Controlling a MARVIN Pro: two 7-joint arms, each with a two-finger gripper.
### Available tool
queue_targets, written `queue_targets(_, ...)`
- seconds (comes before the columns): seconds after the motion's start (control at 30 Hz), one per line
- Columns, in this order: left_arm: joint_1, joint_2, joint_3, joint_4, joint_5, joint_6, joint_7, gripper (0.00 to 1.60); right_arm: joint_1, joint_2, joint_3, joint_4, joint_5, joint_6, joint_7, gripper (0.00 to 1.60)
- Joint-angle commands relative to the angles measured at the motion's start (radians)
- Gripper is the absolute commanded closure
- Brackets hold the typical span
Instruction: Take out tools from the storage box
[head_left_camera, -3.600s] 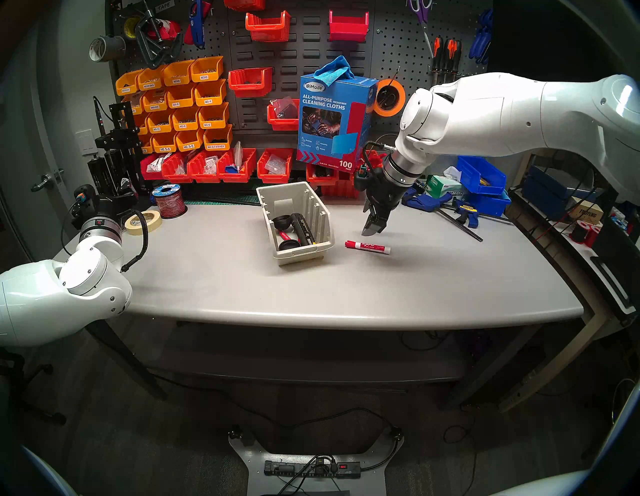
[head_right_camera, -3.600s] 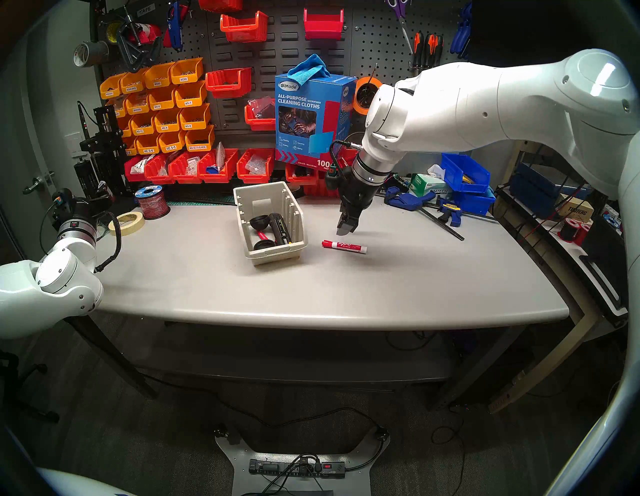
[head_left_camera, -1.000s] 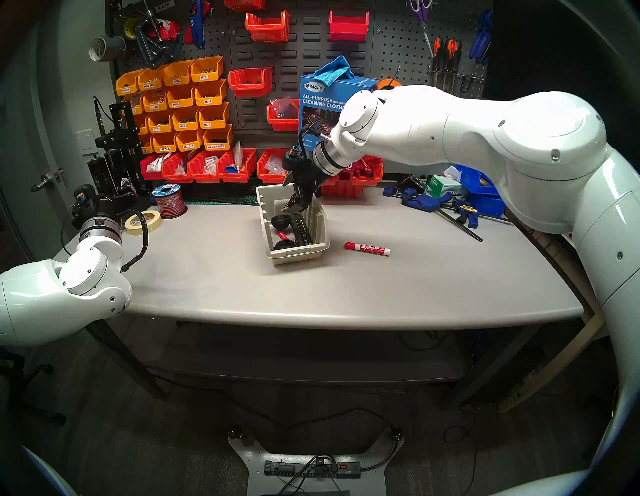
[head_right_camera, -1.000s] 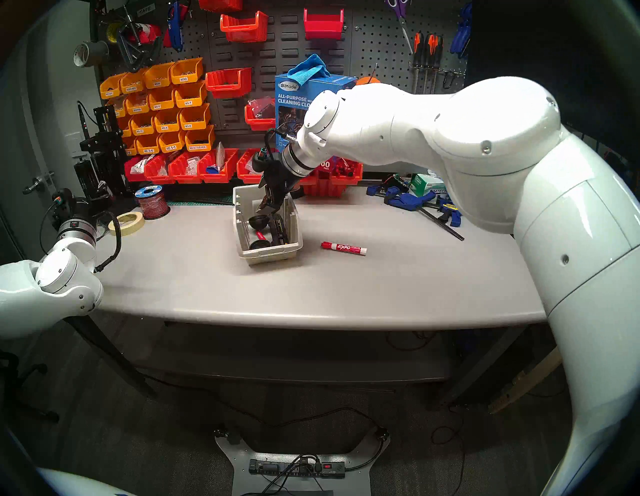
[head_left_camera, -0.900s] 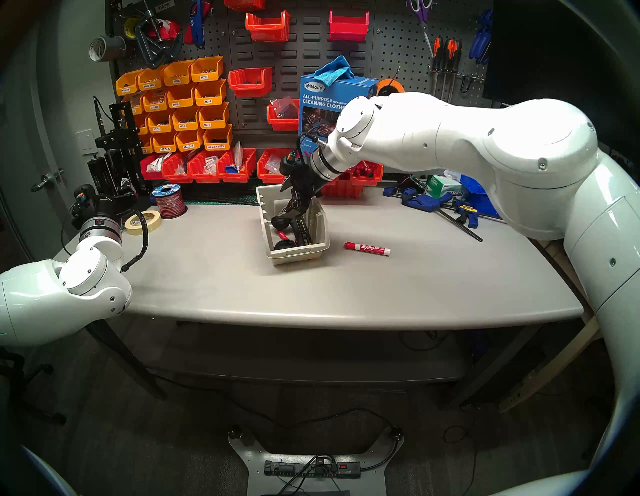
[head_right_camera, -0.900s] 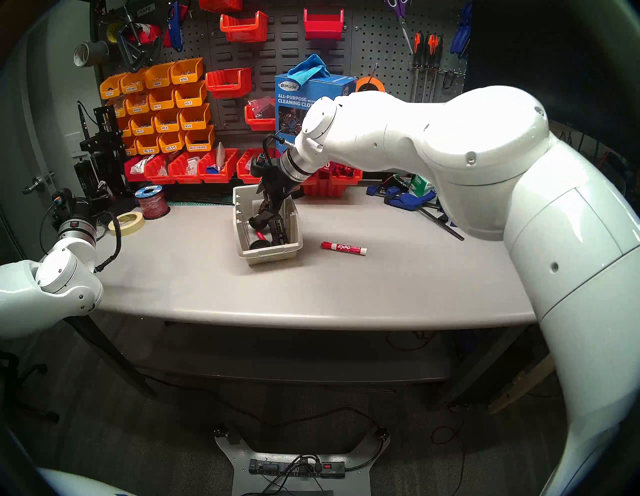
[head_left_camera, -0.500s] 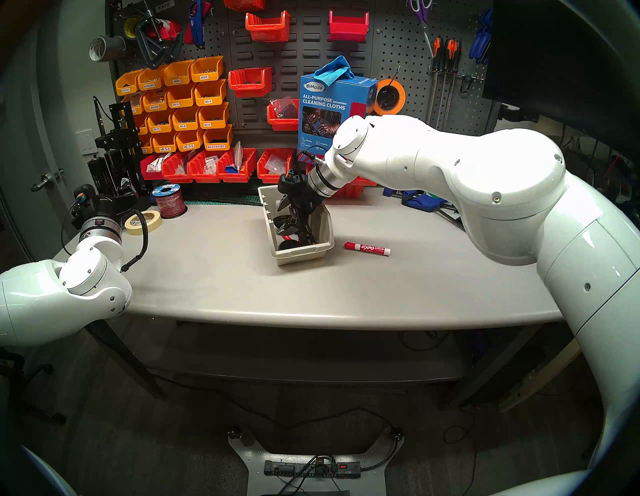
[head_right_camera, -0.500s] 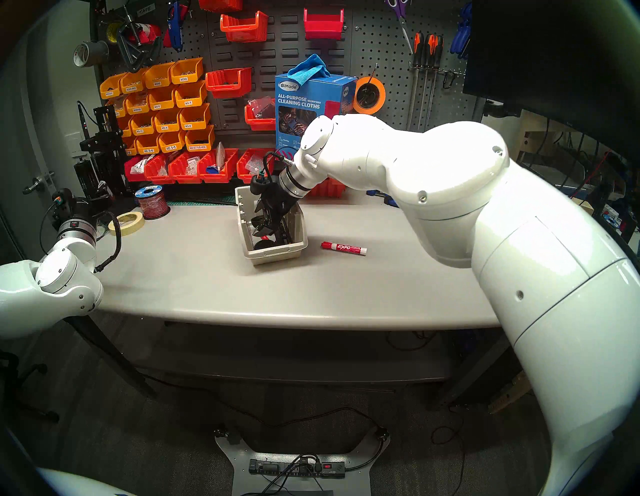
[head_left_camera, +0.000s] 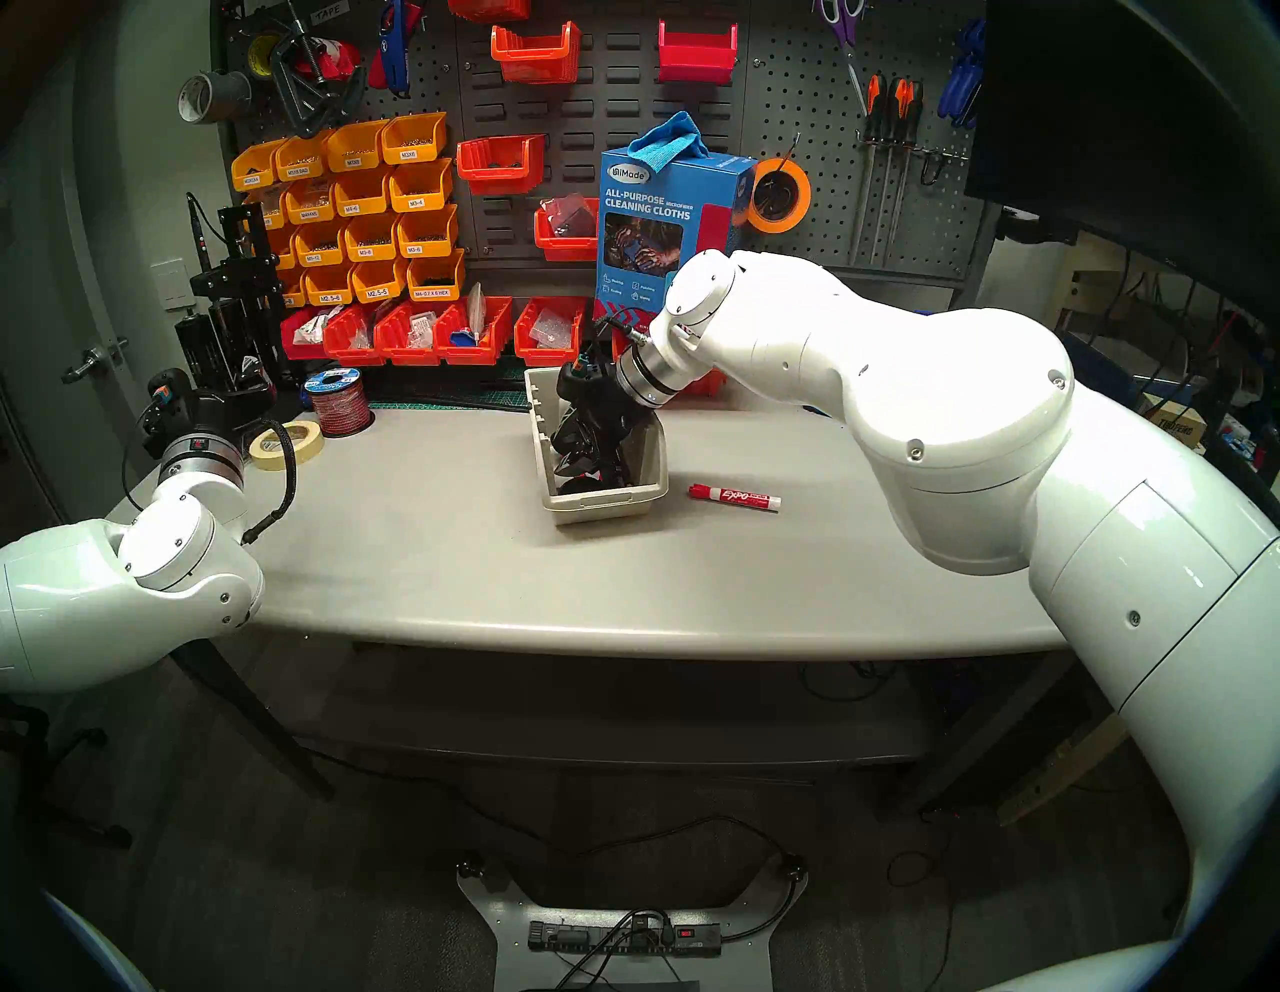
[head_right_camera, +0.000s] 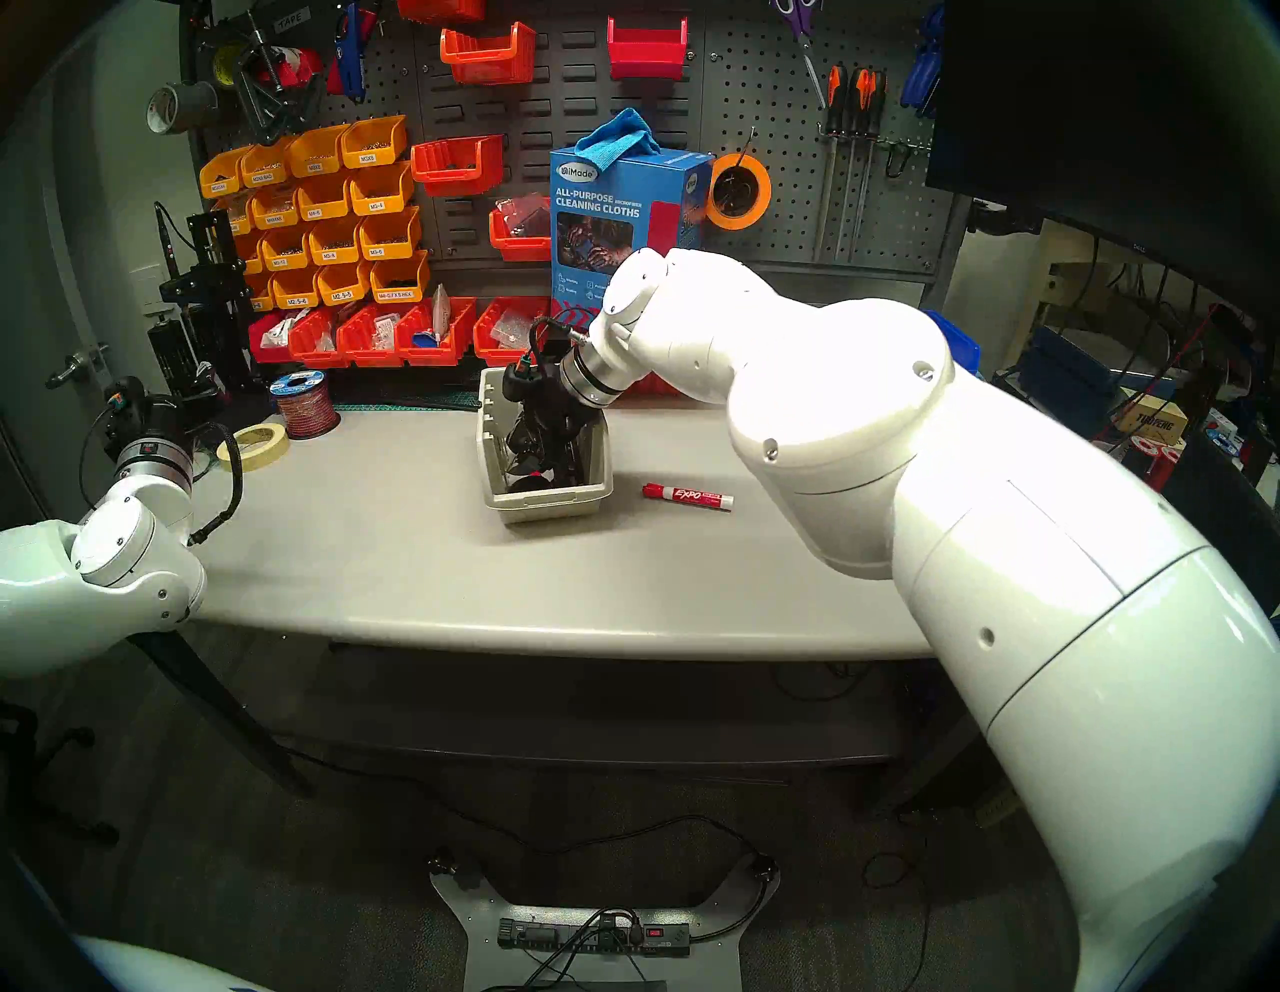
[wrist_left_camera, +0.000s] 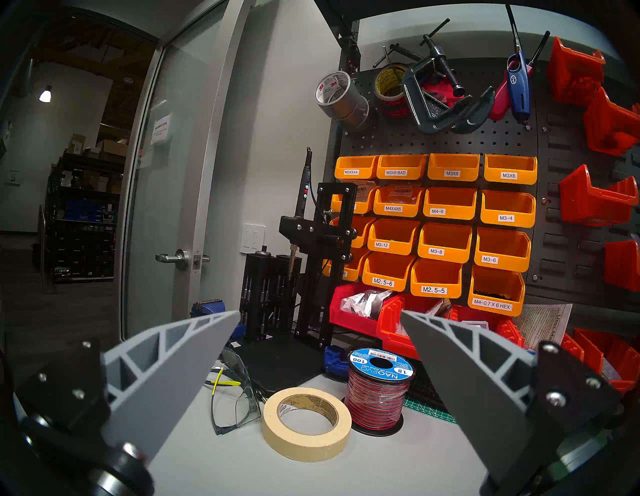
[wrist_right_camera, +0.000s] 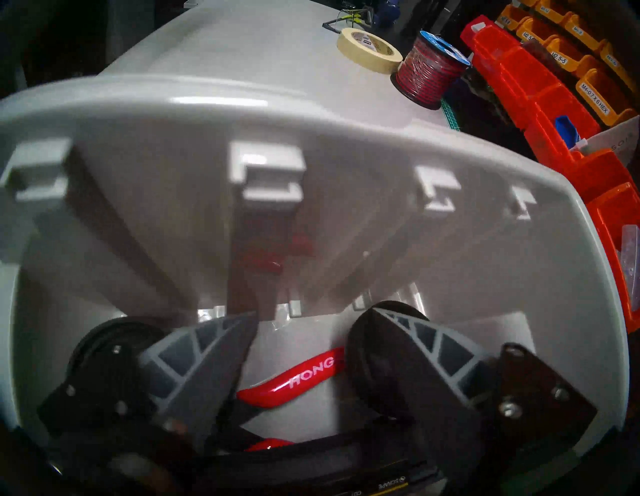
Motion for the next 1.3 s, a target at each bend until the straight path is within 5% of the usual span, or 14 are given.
queue_targets(0.0,-0.012,-0.001,-0.012,-0.002,0.006,-0.001,-0.001,0.00,-0.006,-0.030,-0.003,0.030,-0.005,-0.008,0.013,1.10)
queue_targets(0.37,-0.012,-0.001,-0.012,-0.002,0.006,-0.001,-0.001,0.00,-0.010,-0.047,-0.002,0.050,-0.005,-0.017,0.029,1.60)
queue_targets(1.27,-0.012,-0.001,-0.012,-0.002,0.005,-0.001,-0.002,0.00,0.089,-0.048,-0.010,0.078,-0.037,-0.008,0.060,1.60)
